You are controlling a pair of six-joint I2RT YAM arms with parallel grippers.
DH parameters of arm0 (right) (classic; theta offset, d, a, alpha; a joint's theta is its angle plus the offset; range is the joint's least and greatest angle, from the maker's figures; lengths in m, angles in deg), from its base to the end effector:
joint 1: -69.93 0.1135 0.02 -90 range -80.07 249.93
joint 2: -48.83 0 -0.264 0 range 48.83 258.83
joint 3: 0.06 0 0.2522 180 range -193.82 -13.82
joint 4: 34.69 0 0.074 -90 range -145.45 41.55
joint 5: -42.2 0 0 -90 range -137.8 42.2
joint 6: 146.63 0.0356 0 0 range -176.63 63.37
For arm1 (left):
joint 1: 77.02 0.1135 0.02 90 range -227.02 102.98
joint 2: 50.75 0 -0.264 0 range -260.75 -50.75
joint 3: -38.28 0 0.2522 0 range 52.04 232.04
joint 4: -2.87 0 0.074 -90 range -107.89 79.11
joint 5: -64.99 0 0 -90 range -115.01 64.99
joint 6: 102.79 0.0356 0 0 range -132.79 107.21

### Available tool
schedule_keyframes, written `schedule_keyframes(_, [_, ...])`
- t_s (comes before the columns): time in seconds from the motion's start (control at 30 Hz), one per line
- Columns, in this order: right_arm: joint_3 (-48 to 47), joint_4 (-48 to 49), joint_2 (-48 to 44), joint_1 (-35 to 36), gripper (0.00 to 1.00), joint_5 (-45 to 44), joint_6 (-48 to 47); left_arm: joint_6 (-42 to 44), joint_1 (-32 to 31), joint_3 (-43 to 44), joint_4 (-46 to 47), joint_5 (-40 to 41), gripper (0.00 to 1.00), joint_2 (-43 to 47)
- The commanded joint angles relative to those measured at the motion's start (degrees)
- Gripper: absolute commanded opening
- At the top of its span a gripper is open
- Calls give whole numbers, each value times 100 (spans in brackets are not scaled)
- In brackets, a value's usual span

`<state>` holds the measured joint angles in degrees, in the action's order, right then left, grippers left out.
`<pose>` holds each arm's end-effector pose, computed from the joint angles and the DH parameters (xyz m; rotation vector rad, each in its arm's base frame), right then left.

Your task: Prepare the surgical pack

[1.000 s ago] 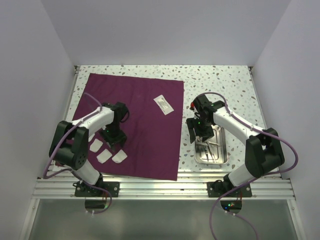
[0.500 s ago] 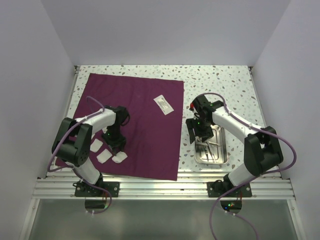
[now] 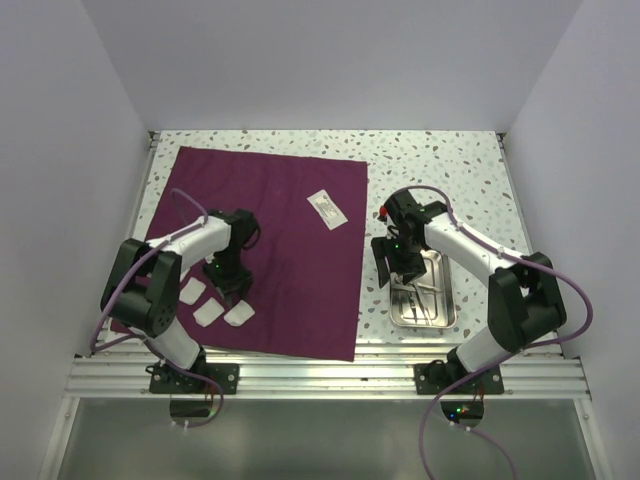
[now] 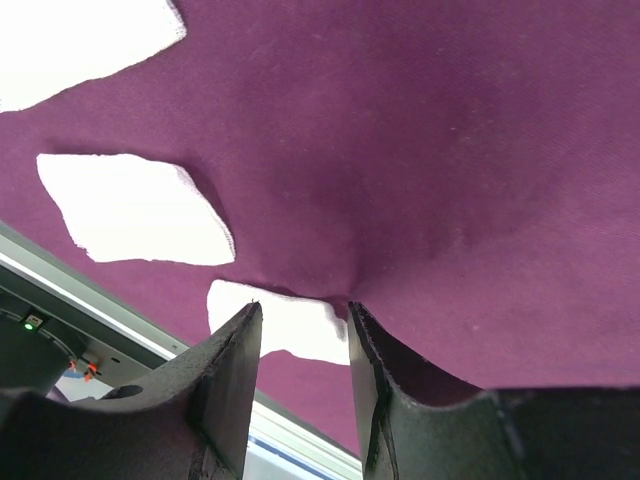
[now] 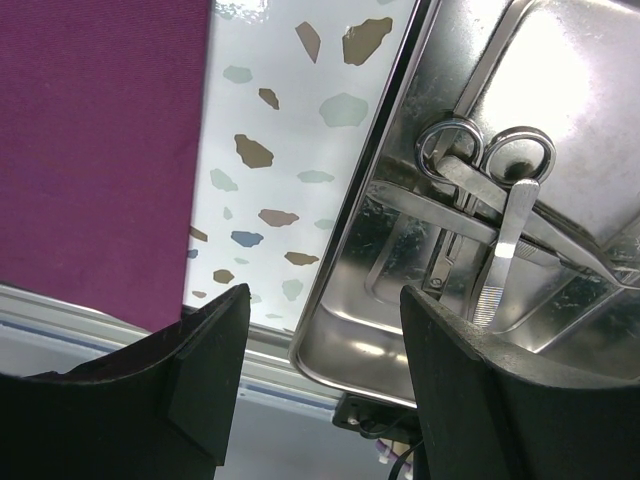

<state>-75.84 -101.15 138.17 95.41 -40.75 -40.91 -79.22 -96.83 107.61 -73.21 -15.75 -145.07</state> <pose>0.2519 0.1249 0.2107 -0.2722 2.9980 0.2661 0.2348 -0.0785 0.1631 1.1992 -2.8445 -0.3869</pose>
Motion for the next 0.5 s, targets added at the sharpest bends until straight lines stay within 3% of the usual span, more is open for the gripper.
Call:
schedule_keyframes(0.0, [-135,59,31,19,65,77,-61,-116,-49,191,-8,68,44,90])
schedule_keyframes(0.27, [-144,50,66,19,65,86,-61,-45,-225,209,177,-64,43,-288])
schedule_keyframes(0.47, [-135,50,40,28,65,69,-70,16,-234,147,300,-56,33,-376])
